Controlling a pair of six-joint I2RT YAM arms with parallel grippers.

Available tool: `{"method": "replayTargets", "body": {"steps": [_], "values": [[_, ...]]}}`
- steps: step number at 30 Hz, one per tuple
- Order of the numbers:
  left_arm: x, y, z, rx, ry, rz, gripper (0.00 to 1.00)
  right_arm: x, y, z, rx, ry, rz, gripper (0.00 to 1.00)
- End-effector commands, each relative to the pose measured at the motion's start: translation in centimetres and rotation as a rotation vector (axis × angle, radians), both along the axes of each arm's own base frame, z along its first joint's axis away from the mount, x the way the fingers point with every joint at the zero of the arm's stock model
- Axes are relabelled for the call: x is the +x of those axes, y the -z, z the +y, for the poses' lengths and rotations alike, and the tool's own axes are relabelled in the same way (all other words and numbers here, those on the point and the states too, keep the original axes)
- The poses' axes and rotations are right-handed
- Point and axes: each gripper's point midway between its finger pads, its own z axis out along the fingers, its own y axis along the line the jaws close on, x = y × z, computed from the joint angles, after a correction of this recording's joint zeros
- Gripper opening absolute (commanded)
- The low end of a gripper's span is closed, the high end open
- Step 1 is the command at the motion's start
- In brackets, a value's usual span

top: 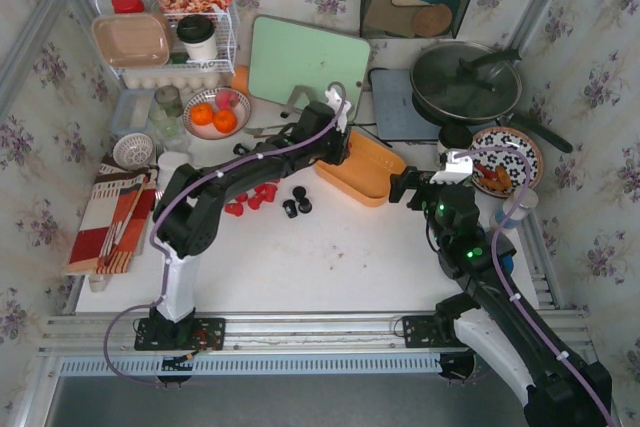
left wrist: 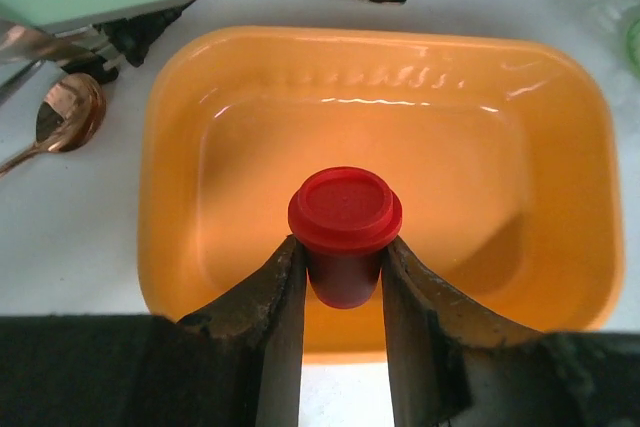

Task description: Mix the coffee capsules in the storage basket

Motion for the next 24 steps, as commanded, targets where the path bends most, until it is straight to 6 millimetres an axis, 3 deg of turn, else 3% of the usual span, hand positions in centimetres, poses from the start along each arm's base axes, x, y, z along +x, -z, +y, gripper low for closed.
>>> {"method": "replayTargets", "body": {"steps": [1, 5, 10, 17, 24], "values": [[1.2, 1.9, 0.5, 0.046, -0.088, 0.026, 0.26, 0.2, -0.9, 0.5, 0.036, -0.018, -0.034, 1.00], [1.5, 3.0, 0.6, 0.057, -0.125, 0.035, 0.35, 0.0, -1.2, 0.7, 0.040, -0.027, -0.022, 1.00], [1.8, 3.5, 0.4, 0.033, -0.148, 0.037, 0.40, -0.4, -1.6, 1.3, 0.067, -0.053, 0.006, 1.00], [1.6, 2.7, 0.0, 0.008, -0.165, 0.032, 0.52, -1.8, -2.0, 0.7, 0.071, -0.037, 0.062, 1.00], [0.0, 0.9, 1.2, -0.015, -0.152, -0.001, 0.53, -3.1, -0.9, -0.2, 0.091, -0.003, 0.104, 1.00]]}}
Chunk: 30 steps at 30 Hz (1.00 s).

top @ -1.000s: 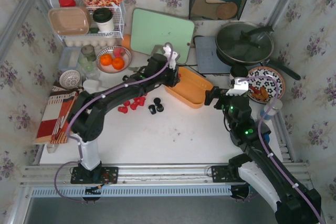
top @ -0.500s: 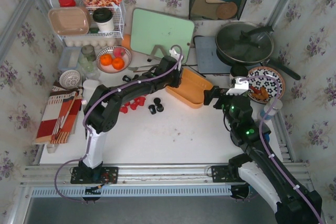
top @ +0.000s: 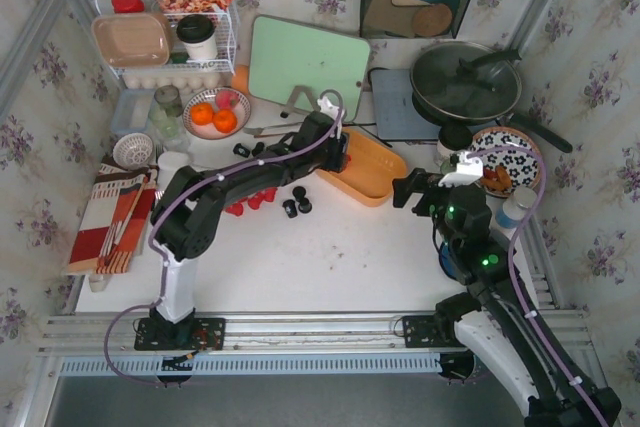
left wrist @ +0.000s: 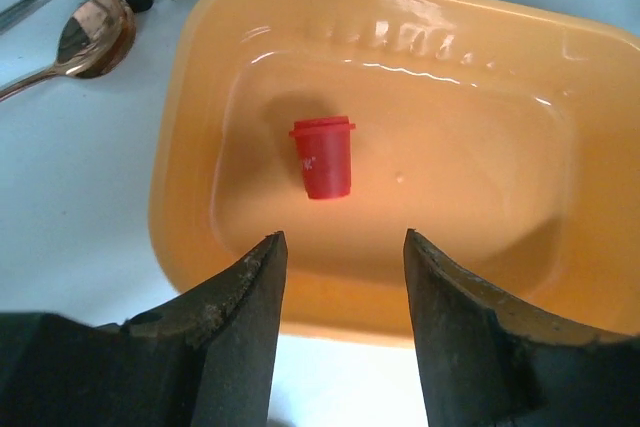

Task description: Mix the coffee capsules in the storage basket

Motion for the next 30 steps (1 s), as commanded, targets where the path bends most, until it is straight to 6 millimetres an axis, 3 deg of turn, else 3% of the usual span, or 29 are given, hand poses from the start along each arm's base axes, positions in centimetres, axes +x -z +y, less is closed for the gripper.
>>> {"method": "replayTargets", "body": {"steps": [1, 10, 16, 17, 20, 21, 25, 30], "values": [[-0.7, -2.2, 0.7, -0.040, 0.007, -0.052, 0.53, -0.7, 1.6, -0.4, 0.022, 0.030, 0.059, 1.00], [-5.5, -5.4, 6.9, 0.061, -0.062, 0.003, 0.54, -0.7, 5.0, -1.4, -0.061, 0.057, 0.110, 1.00], [-9.0, -8.2, 10.6, 0.082, -0.096, 0.030, 0.54, 0.7, 4.6, -1.4, -0.107, 0.065, 0.077, 1.00], [-9.5, -8.6, 11.4, 0.078, -0.113, 0.035, 0.62, 1.0, 4.6, -1.2, -0.108, 0.061, 0.072, 1.00], [-10.6, -9.3, 14.0, 0.033, -0.182, 0.082, 0.83, 1.9, 4.5, -0.1, -0.106, 0.026, 0.061, 1.00], [-11.1, -10.6, 15.0, -0.016, -0.210, 0.084, 0.89, 2.2, 4.5, 0.3, -0.106, 0.013, 0.058, 1.00], [-12.4, -12.6, 18.2, -0.142, -0.253, 0.117, 0.91, 3.0, 5.0, 2.7, -0.124, -0.034, 0.053, 0.98], [-14.5, -14.2, 21.7, -0.065, -0.257, 0.072, 0.94, 3.5, 5.2, 7.7, -0.171, -0.132, 0.041, 0.96]]}}
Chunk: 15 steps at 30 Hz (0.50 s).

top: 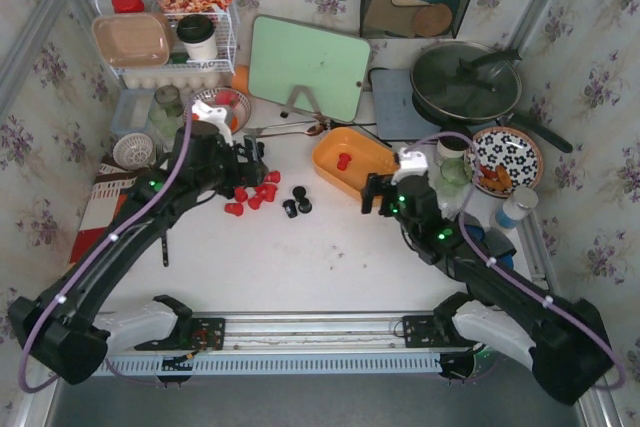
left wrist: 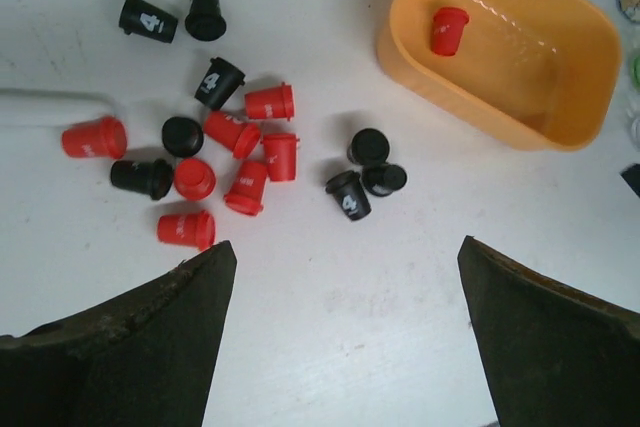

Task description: Mix the coffee capsules in the storage basket

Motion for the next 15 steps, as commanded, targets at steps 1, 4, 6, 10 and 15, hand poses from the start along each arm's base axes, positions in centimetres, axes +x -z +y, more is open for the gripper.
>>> {"method": "replayTargets", "body": {"steps": [1, 4, 6, 10, 15], "values": [[-2.6, -0.1, 2.2, 0.085, 0.041, 0.021, 0.94, 1.4, -2.4, 4.1, 0.008, -0.067, -0.093, 0.95], [-3.5, 0.0, 4.0, 0.187, 0.065, -0.002, 0.95, 1.4, -2.0, 7.7, 0.004, -0.138, -0.081, 0.94], [-4.0, 0.4, 5.2, 0.246, 0.063, -0.015, 0.95, 1.3, -1.7, 10.1, -0.005, -0.179, -0.081, 0.93], [-4.0, 1.3, 7.6, 0.328, -0.007, -0.062, 0.94, 1.7, -0.6, 13.9, -0.029, -0.231, -0.062, 0.90], [-4.1, -0.7, 9.2, 0.351, -0.056, -0.140, 0.94, 2.3, 1.6, 16.8, -0.047, -0.241, 0.003, 0.82]]}}
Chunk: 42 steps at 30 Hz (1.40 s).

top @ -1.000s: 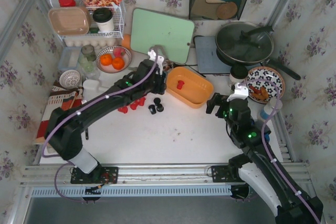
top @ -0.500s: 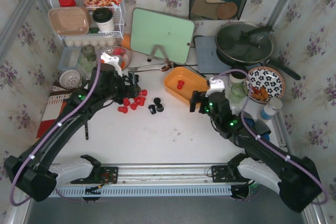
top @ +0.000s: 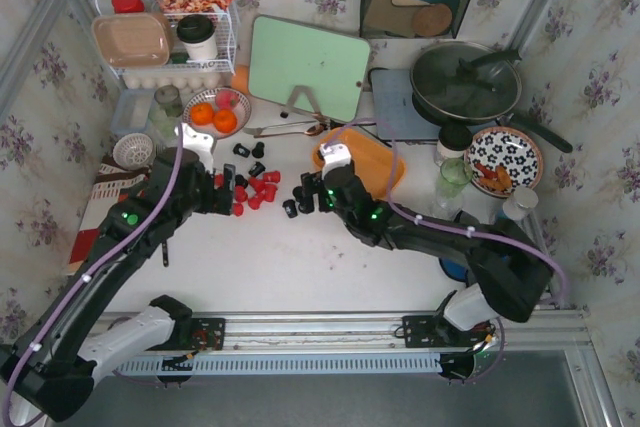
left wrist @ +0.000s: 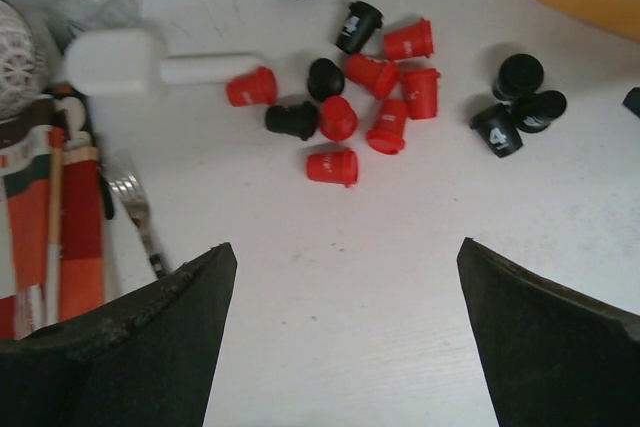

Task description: Mix the coffee capsules in the storage basket

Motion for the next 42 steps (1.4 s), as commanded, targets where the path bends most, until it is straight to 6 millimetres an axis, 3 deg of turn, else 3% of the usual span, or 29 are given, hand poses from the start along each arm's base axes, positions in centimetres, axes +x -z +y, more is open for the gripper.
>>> {"method": "replayTargets", "body": {"steps": [1, 10, 11, 20, 32, 42], "values": [[0.5, -1.9, 2.2, 0.056, -0.061, -0.105, 0.94, 0.9, 0.6, 1.8, 0.028, 0.024, 0.011, 0.80], [-0.2, -2.5, 1.7, -0.020, -0.043, -0.132, 0.94, 1.6, 4.4, 3.9, 0.026, 0.040, 0.094, 0.67], [-0.2, -2.5, 1.5, -0.029, -0.035, -0.127, 0.94, 1.8, 5.6, 4.3, 0.007, 0.042, 0.109, 0.65], [-0.4, -2.7, 1.3, -0.047, -0.026, -0.128, 0.94, 2.2, 7.7, 4.3, -0.049, 0.057, 0.144, 0.59], [-0.3, -2.5, 1.4, -0.051, -0.032, -0.120, 0.94, 1.9, 9.0, 4.5, -0.082, 0.050, 0.166, 0.52], [-0.2, -2.2, 1.3, -0.054, -0.032, -0.109, 0.94, 2.0, 8.7, 5.2, -0.087, 0.024, 0.159, 0.46]]}}
